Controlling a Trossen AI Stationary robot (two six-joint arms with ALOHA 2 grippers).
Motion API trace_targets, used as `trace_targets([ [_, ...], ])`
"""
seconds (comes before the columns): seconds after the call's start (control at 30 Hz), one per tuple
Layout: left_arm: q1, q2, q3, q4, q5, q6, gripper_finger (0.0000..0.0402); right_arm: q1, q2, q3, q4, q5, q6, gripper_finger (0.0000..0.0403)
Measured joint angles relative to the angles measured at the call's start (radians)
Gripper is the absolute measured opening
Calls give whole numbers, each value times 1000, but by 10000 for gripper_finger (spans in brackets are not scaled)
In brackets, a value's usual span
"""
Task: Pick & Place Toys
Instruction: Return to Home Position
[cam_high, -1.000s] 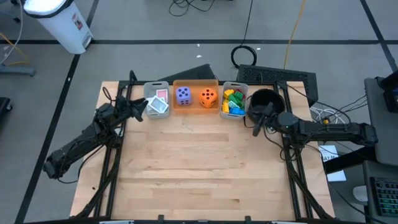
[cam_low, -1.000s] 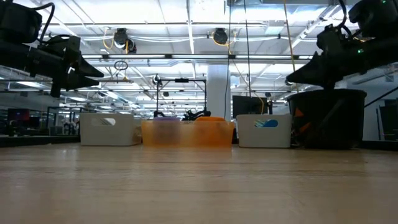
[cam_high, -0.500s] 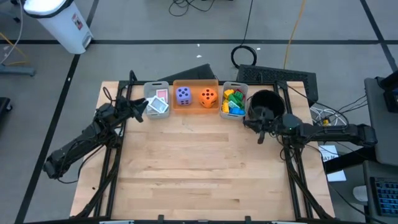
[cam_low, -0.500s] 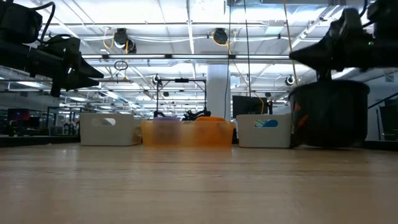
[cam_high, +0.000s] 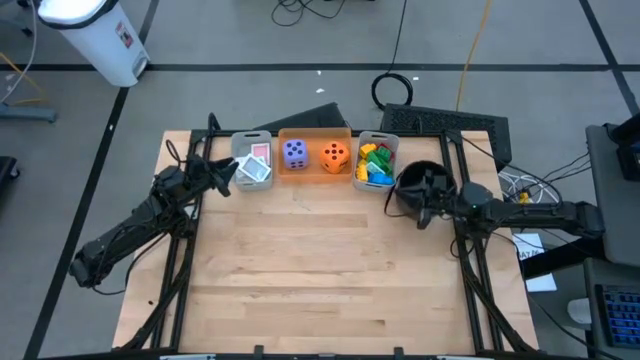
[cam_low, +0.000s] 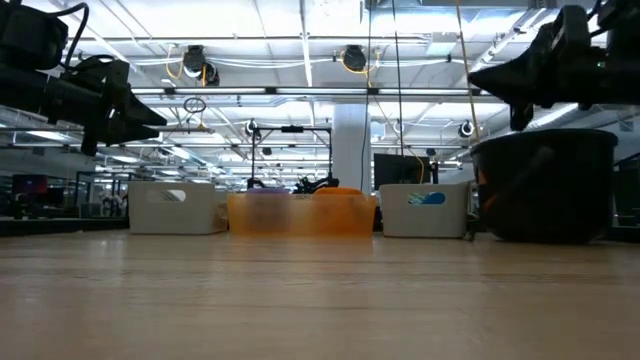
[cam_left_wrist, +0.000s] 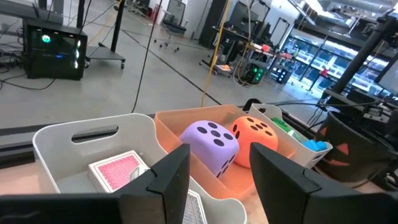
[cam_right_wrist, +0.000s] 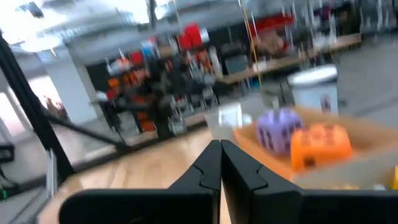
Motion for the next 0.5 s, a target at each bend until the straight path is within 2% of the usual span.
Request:
trace_targets([
  [0.17, 0, 0, 0, -1, 0, 3, 172, 0, -24, -1, 81, -44, -24, 0],
  [0.37, 0, 0, 0, -38, -1, 6, 172, 0, -29, -2, 33, -155, 111, 0],
  [0.5, 0, 0, 0, -53, -1, 6, 172, 0, -31, -3, 84, -149, 117, 0],
])
